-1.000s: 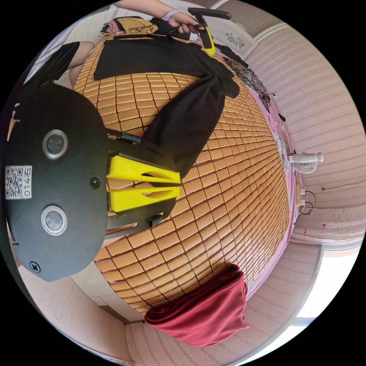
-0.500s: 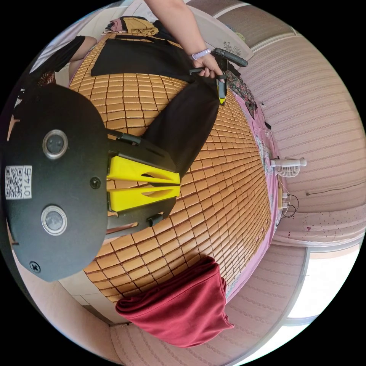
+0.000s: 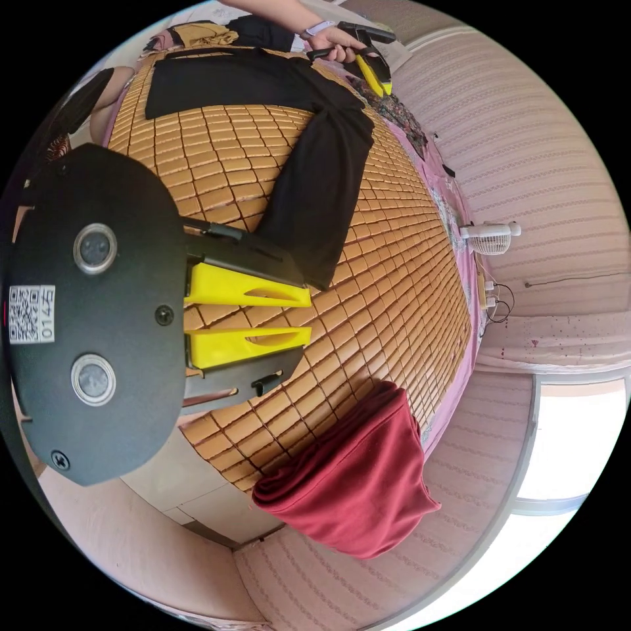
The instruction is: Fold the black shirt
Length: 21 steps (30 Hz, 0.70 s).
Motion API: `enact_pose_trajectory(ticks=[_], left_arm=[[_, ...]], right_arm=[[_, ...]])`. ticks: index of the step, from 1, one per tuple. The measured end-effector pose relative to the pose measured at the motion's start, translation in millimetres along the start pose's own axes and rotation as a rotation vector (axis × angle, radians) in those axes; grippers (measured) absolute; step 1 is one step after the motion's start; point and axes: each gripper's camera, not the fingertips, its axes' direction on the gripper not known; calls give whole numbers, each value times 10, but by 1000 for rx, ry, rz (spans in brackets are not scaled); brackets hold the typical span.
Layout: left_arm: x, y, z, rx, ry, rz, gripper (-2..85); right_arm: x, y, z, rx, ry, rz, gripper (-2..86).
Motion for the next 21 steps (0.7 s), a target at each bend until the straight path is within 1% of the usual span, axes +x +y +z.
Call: enact_pose_trajectory(ticks=[1,3,4,5,6,7,8,9,10,12,13,15,18,21], left_arm=[[57,130,-155,0,-16,22,76],[262,806,-745,-1,-116,80,66],[303,1011,-885,-3,-141,79,63],[371,1445,-1147,-12,-187,68,58],[427,1886,-1388,-33,-235,48,53],[450,2104,-1504,-48,-262,34,51],[498,2536,-1736,-72,-325,7,46],[550,2958,-1983,-77,-395,-20,46],[575,3162,-2109,-75,-434,-33,46],[626,3884,-2589,-61,-576,-124,45],[630,4042,-2701,-58,-598,-150,45],[613,4586,-3099,-25,-623,-268,45],[551,5112,-3426,33,-611,-396,47],[514,5502,-3594,92,-629,-476,50]], right_arm=[[-101,138,-169,32,26,-27,46],[-322,373,-417,79,79,-97,47],[-492,526,-560,91,99,-154,47],[-580,599,-623,89,99,-182,47],[-757,735,-733,75,88,-241,46],[-935,852,-828,51,73,-295,46],[-1023,905,-875,44,66,-317,46],[-1200,1002,-965,35,46,-367,45],[-1373,1083,-1049,29,15,-416,45],[-1630,1170,-1152,25,-47,-483,44],[-1804,1205,-1201,21,-93,-525,44],[-2071,1219,-1268,12,-158,-572,43],[-2538,1210,-1392,11,-285,-651,42],[-3057,1251,-1470,-22,-433,-759,41]])
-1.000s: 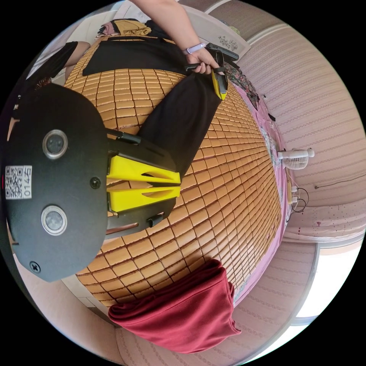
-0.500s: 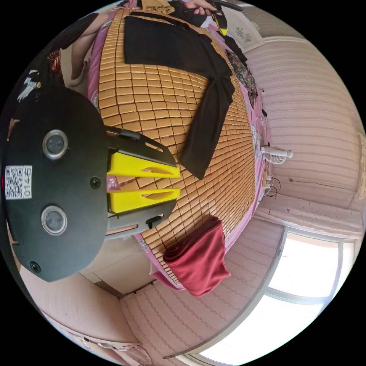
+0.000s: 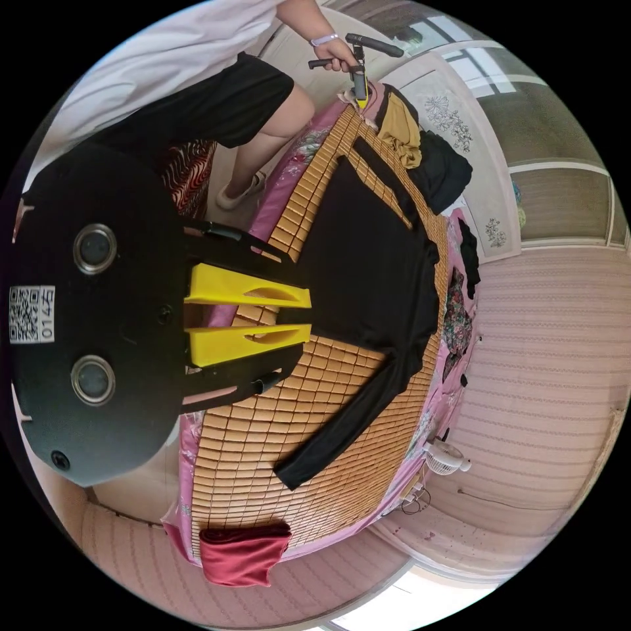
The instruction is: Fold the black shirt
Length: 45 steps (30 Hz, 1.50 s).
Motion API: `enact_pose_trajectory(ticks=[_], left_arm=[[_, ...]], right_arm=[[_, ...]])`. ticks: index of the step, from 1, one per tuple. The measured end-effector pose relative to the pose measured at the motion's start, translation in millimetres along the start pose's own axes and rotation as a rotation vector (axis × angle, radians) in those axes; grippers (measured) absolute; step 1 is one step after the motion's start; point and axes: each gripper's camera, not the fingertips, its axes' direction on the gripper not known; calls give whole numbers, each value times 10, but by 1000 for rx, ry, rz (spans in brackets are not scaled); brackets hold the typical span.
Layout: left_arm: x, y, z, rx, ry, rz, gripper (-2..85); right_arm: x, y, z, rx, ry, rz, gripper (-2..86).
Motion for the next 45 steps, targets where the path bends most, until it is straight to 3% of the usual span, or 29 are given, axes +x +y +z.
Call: enact_pose_trajectory(ticks=[10,14,18,25,28,37,41,45], left_arm=[[-682,201,185,-33,5,-93,57],[-1034,-23,416,-37,80,-140,59],[-1193,-312,608,-29,36,-106,74],[-1210,-505,903,-109,-64,50,73],[-1290,-516,899,-120,27,102,41],[-2072,-842,391,36,-114,-61,-5],[-2346,-901,379,-10,9,-134,-6],[-2154,-769,224,47,28,-93,-2]], right_arm=[[-1930,-1235,1008,-152,-320,-520,46],[-2626,-1736,1433,-209,-346,-715,56],[-3277,-2288,1973,-261,-347,-868,69],[-3740,-2785,2919,-394,-304,-814,56],[-3744,-2877,2985,-390,-340,-752,48],[-4220,-3293,2964,-293,-465,-741,29],[-4251,-3345,3042,-358,-447,-727,51],[-3759,-3311,2713,-278,-582,-654,77]])
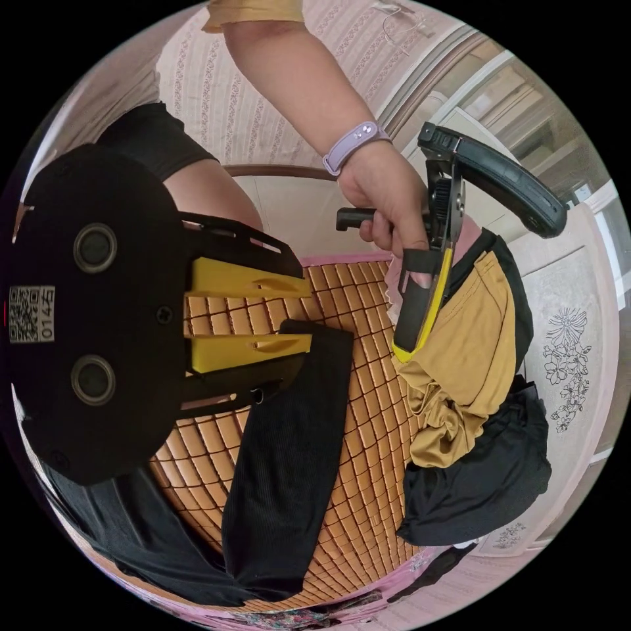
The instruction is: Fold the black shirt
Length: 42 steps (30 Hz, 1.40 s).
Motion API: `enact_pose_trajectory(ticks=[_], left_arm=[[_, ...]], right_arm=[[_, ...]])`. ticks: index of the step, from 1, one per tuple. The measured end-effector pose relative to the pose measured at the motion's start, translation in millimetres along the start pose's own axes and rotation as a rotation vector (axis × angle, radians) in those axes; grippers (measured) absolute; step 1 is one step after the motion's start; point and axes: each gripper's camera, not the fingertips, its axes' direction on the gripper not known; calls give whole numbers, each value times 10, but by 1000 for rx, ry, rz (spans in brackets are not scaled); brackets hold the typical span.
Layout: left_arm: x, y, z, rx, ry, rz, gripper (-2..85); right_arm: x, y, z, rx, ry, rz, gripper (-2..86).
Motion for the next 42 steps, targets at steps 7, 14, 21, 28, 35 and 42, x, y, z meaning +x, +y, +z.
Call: enact_pose_trajectory(ticks=[7,14,21,28,35,42], left_arm=[[1020,401,136,-51,286,248,10],[1918,558,568,-188,344,322,40],[2255,485,828,-263,246,345,45],[2371,382,988,-316,202,337,51],[2399,224,816,-282,200,331,57],[2397,221,946,-327,200,273,57]], right_arm=[[552,1951,-1032,36,264,374,75],[770,3687,-1765,-36,487,839,70],[791,4092,-1661,-141,526,812,52],[875,4272,-1676,-134,456,804,21],[683,4469,-2215,16,445,824,14],[786,4757,-2052,-55,411,895,38]])
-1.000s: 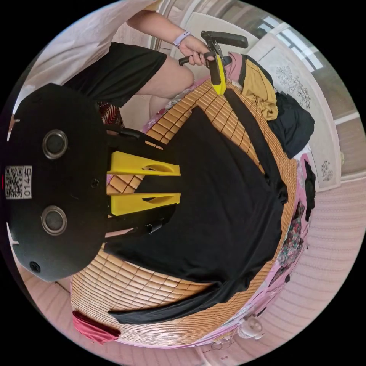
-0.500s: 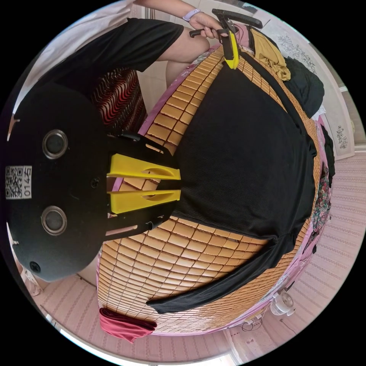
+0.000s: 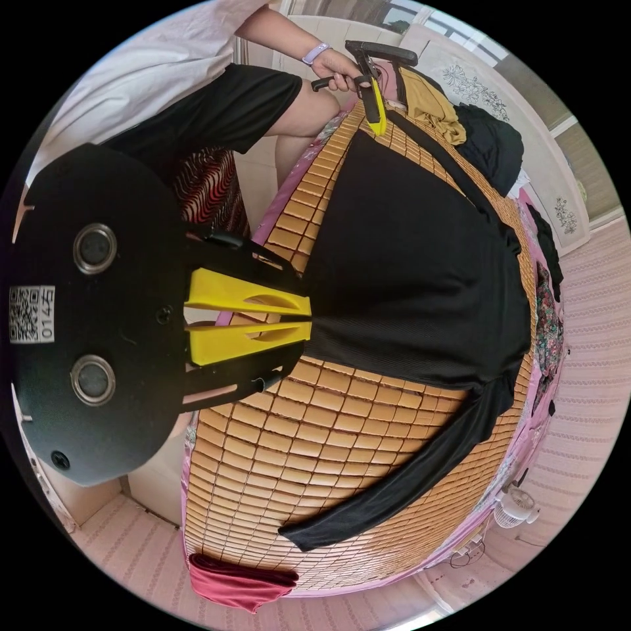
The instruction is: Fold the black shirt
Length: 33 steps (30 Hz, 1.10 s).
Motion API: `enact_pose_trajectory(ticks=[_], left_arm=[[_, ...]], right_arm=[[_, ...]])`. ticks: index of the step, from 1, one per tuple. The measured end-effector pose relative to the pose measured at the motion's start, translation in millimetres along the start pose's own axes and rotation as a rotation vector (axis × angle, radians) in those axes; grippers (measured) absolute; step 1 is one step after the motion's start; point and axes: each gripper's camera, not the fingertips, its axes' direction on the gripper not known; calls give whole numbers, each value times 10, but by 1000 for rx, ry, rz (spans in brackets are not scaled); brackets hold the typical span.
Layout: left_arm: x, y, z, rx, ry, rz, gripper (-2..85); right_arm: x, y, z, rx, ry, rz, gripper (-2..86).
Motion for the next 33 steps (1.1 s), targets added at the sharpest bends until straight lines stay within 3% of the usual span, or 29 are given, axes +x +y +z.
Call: enact_pose_trajectory(ticks=[9,18,25,33], left_arm=[[141,-39,138,-49,-150,57,45],[153,-71,146,-61,-132,64,-3],[214,-82,107,-112,-187,112,-5],[120,94,-11,-225,-62,104,1]], right_arm=[[487,237,-115,89,-1,276,46],[447,172,106,-17,3,165,22],[682,303,-9,-13,-70,227,11],[441,284,71,-172,-9,99,22]])
